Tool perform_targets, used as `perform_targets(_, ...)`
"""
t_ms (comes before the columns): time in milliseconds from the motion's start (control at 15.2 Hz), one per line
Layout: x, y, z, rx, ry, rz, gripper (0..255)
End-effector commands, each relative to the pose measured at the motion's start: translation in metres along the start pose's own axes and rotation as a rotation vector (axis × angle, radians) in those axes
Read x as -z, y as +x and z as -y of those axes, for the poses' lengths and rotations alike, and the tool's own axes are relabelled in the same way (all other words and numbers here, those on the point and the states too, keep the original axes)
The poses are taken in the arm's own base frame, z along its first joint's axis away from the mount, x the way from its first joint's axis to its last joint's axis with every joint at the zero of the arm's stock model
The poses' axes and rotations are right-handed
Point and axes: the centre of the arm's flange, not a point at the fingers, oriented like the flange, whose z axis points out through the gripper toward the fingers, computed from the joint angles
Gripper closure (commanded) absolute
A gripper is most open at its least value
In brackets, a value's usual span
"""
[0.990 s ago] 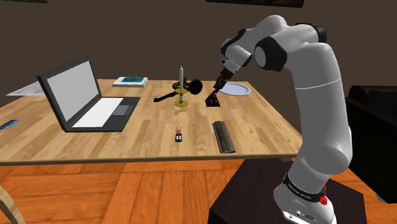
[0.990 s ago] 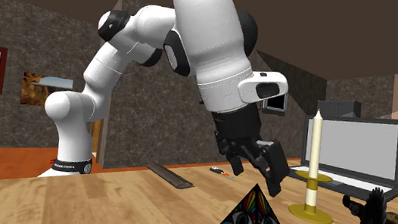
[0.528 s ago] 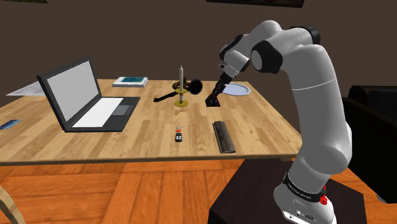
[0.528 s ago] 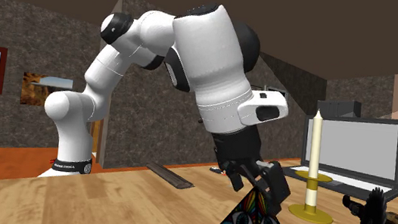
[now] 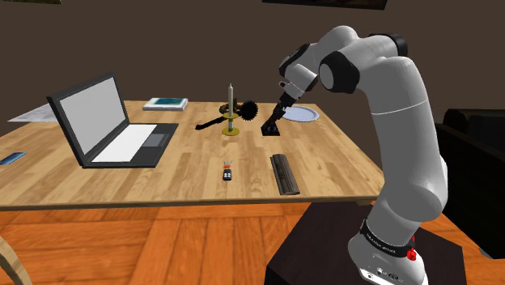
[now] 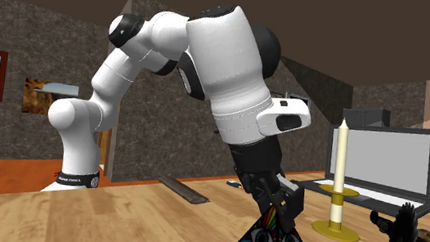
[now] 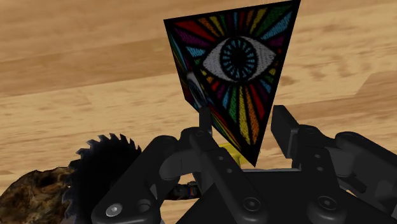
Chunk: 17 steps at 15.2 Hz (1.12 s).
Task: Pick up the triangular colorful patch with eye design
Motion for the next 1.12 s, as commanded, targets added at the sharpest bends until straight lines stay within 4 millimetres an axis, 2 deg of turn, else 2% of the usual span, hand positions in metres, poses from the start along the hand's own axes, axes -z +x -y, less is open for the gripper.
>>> perform_targets(0,-0.001,-0.001,0.0,-0.001,0.002,0.002,255)
perform_targets(66,-0.001,-0.001,-0.001,-0.001,0.002,0.002,255)
perform_targets(1056,0.066,0.04,0.005,-0.001,0.002,0.002,255)
